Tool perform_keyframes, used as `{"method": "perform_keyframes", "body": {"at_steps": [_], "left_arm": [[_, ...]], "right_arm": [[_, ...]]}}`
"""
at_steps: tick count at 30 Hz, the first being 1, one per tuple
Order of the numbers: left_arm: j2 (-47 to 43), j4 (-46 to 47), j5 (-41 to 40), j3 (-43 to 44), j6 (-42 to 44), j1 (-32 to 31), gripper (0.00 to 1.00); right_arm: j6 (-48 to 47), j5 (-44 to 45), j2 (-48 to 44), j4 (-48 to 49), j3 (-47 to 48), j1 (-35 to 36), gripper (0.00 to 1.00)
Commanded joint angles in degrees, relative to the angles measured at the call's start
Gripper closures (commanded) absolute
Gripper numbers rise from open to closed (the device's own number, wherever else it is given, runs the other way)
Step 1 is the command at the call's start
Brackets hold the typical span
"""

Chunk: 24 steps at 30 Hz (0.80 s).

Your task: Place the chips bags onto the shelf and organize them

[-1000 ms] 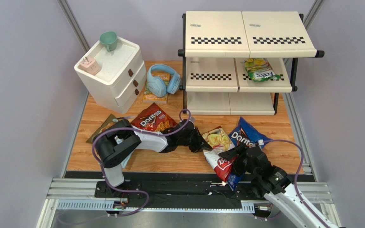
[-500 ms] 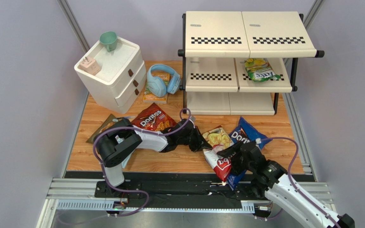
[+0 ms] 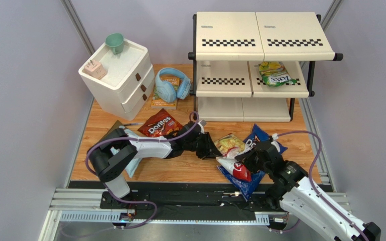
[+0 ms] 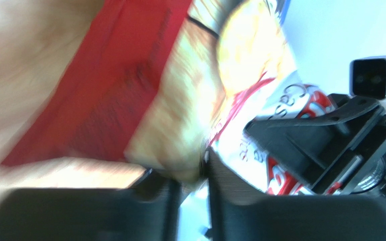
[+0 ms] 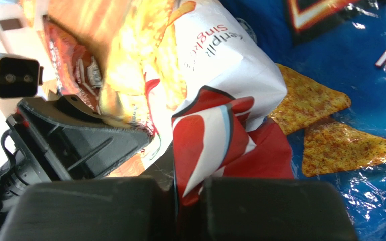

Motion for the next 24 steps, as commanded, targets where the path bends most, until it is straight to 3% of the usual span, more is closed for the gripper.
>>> {"method": "perform_keyframes", "body": {"at_steps": [1, 5, 12, 19, 24], "left_arm": [[-8.65, -15.75, -2.46, -0.19, 7.31, 2.52, 0.53], [-15.70, -21.84, -6.25, -3.26, 8.64, 7.19, 0.43], [-25.37, -31.59, -9.76, -5.02, 11.19, 11.76, 0.43], [-33.45, -37.58, -10.47, -7.30, 12.60, 15.89, 0.43], [-35.75, -38.37, -10.21, -8.98, 13.65, 17.83, 0.43]], "right_arm": [[-4.13, 3.12, -1.56, -0.79, 4.68, 0.06, 1.00], [-7.29, 7.32, -1.65, -2.46, 8.89, 0.06, 1.00], [-14.59, 17.44, 2.65, -3.17, 17.95, -1.08, 1.00], [-22.84, 16.92, 12.23, 1.48, 24.98, -6.53, 1.00], [-29.96, 12.37, 16.36, 8.24, 27.01, -16.88, 1.00]]}}
